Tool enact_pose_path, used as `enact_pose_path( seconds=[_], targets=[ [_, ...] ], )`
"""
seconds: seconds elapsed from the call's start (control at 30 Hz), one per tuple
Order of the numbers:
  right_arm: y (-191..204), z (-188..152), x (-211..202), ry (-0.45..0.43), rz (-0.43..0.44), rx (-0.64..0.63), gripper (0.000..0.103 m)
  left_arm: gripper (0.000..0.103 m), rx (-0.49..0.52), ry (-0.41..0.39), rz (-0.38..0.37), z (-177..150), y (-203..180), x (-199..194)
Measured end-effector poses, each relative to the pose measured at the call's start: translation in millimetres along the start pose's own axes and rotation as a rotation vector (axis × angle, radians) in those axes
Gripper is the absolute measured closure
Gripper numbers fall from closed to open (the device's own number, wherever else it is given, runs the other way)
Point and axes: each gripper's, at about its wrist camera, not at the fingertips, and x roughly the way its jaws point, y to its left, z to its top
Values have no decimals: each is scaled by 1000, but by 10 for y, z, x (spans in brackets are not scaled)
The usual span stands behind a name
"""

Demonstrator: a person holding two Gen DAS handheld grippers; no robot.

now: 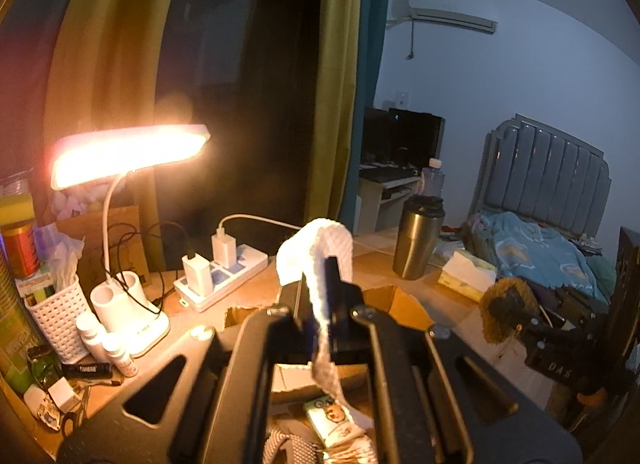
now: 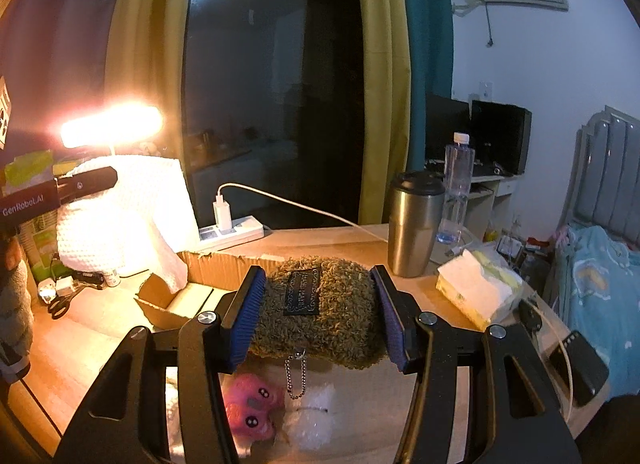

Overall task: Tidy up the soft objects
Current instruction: 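Carry both items over the box while the right gripper releases the plush inside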

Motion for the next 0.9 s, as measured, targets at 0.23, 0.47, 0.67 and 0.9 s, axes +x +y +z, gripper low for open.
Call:
enact_pose_path(
  seconds=[0.23,0.47,0.67,0.9],
  targets=[
    [11,154,116,-26,3,-19,46,100,7,4,9,3,79,151],
    [10,196,308,-19,16,-14,46,100,-11,29,18,-52,167,366],
    [57,205,519,2,27,-22,46,100,-41,65,16,-140,285,579],
    [55,162,779,42,39,-8,46,100,-60,135,24,-309,374,830]
  ],
)
